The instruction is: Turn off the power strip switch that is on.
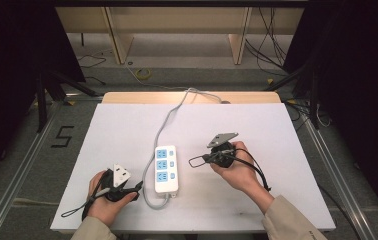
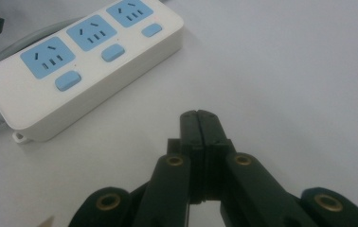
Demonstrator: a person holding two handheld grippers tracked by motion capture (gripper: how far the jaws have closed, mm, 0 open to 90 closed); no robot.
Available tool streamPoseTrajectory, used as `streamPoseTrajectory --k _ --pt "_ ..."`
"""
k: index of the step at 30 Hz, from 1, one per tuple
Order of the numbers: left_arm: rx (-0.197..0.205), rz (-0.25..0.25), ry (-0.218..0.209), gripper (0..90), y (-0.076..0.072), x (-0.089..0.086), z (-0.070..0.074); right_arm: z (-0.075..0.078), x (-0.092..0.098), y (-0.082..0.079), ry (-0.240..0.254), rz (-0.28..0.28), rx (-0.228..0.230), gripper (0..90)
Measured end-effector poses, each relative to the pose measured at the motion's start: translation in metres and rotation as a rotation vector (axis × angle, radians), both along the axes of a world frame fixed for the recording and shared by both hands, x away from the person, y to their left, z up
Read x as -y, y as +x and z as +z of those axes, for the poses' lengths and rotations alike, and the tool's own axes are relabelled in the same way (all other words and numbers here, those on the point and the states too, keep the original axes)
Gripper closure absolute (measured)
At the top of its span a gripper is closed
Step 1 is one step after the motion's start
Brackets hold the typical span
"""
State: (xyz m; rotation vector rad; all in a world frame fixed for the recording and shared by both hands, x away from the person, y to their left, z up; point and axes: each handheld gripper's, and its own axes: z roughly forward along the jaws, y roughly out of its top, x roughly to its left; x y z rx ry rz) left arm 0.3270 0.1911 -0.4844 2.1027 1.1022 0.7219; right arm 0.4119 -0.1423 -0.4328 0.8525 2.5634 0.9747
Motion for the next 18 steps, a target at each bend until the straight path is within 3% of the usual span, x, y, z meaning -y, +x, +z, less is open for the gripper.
streamPoseTrajectory --k 18 --pt "-0.002 -0.002 -0.003 28.2 0.0002 0.0010 -0.0005 -0.0017 -0.0109 0.0061 -0.011 0.004 -0.013 90.0"
